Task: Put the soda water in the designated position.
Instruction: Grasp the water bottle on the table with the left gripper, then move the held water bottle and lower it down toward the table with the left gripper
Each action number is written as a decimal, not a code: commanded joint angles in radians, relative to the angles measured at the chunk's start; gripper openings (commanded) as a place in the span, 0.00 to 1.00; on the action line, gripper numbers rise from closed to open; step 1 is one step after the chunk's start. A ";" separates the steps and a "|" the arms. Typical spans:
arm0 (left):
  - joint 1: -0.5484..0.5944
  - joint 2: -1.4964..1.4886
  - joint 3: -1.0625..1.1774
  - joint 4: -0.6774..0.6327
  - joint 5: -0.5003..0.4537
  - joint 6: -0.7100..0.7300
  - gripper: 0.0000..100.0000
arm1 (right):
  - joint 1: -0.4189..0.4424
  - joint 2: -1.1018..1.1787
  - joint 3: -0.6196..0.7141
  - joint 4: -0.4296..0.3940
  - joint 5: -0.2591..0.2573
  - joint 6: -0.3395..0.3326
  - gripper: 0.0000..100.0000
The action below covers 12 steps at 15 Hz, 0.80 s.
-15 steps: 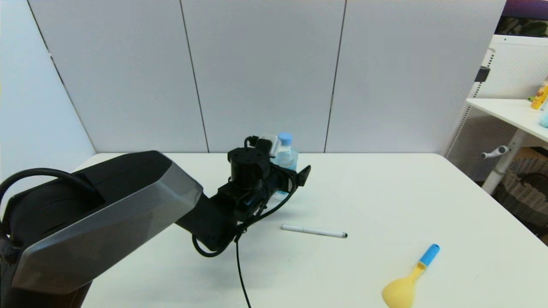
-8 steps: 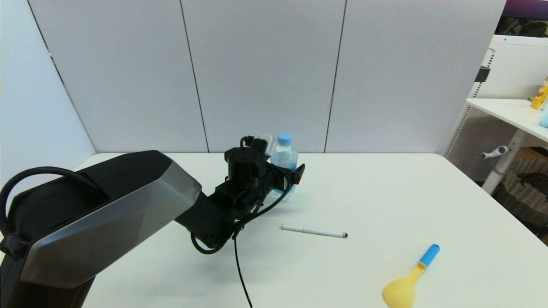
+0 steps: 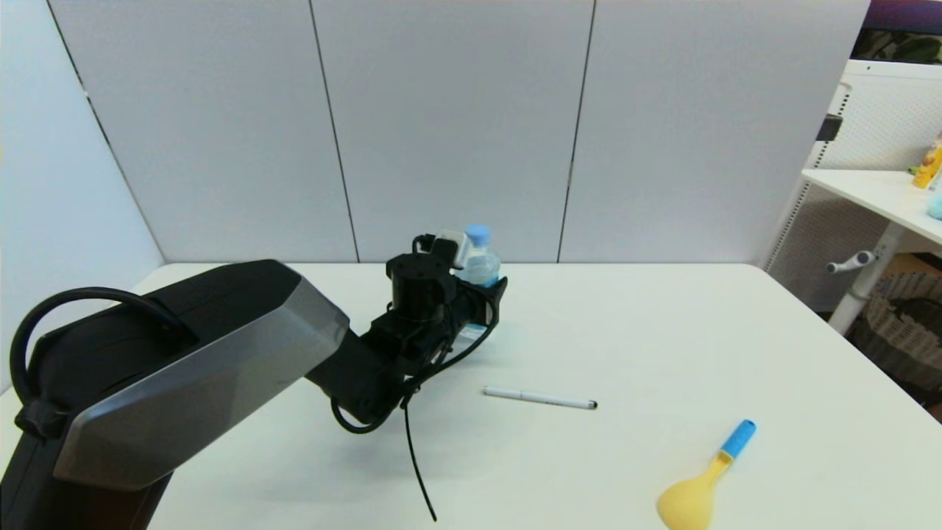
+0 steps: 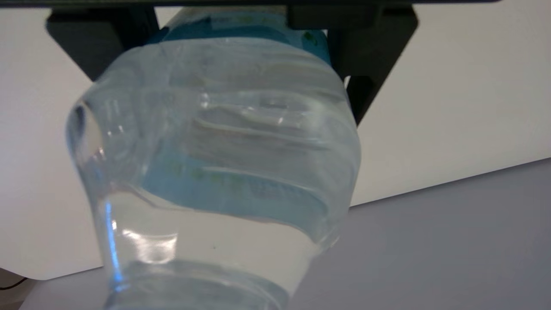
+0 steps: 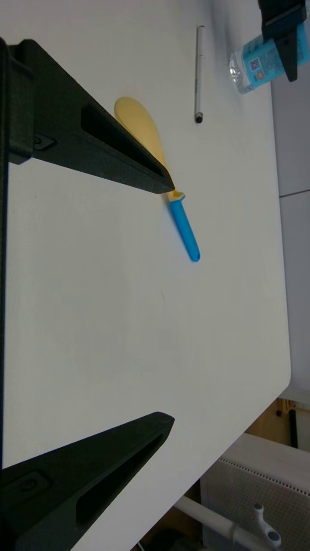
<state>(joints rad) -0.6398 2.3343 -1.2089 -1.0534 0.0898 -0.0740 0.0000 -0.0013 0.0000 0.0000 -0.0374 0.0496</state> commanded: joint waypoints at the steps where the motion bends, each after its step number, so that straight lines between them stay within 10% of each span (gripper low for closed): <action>1: -0.001 0.011 -0.018 -0.007 0.001 -0.001 0.00 | 0.000 0.001 0.000 0.000 -0.001 0.001 1.00; 12: 0.000 -0.107 -0.018 0.036 -0.001 0.013 0.00 | 0.000 0.001 0.000 0.000 -0.001 0.001 1.00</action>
<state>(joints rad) -0.6394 2.2768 -1.2291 -1.0187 0.0883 -0.0626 0.0000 -0.0013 0.0000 0.0000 -0.0374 0.0500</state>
